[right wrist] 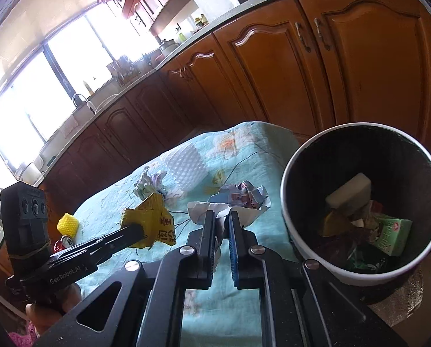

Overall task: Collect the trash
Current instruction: 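Grasp the yellow snack bag with the left tool while the right tool grasps the white wrapper, then carry the yellow bag and wrapper over the bin and open both tools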

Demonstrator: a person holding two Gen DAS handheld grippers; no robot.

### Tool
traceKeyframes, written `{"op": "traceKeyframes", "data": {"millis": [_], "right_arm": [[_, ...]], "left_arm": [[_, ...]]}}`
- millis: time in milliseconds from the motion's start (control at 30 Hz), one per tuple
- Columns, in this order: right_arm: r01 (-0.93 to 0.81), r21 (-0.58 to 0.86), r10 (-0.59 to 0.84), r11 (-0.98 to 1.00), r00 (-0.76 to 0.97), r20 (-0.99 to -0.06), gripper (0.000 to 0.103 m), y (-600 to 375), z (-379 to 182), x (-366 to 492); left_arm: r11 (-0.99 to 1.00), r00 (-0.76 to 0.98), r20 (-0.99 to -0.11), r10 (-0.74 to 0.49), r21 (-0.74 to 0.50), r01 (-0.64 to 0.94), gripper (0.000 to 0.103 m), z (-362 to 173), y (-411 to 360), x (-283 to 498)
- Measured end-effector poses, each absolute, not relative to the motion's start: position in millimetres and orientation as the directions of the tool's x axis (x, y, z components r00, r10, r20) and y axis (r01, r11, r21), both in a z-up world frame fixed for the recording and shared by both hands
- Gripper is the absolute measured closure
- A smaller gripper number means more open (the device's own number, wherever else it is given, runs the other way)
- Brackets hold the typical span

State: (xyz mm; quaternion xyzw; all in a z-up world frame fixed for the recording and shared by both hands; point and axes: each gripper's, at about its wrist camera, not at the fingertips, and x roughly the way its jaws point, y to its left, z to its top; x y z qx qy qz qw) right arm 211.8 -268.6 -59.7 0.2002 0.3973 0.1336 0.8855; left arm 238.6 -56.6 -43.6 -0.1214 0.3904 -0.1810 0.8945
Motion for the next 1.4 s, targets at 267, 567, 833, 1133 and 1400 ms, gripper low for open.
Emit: {"op": "traceKeyframes", "data": {"millis": [267,567,833,1133,1400], "right_arm": [[-0.004,0.447,0.322,0.895,0.699,-0.638,0.094,-314,-48,187],[0.081,0.451,0.258,0.889,0.726,-0.637,0.094,-360,-49,175],[0.097,0.436,0.234,0.895,0.73,-0.642,0.094,-376,-49,179],[0.109,0.407,0.211,0.907,0.718,-0.663,0.094,-387,-55,192],[0.119,0.39,0.199,0.913,0.705,-0.681,0.094,-396,-60,200]], "left_arm": [[0.89,0.612,-0.647,-0.455,-0.353,0.288,0.093,-36,-86,238],[0.874,0.589,-0.646,-0.485,-0.338,0.349,0.093,-30,-124,248],[0.866,0.567,-0.659,-0.494,-0.32,0.383,0.093,-31,-156,266],[0.865,0.539,-0.688,-0.485,-0.287,0.412,0.093,-34,-189,294],[0.866,0.514,-0.717,-0.471,-0.264,0.425,0.093,-46,-215,314]]}}
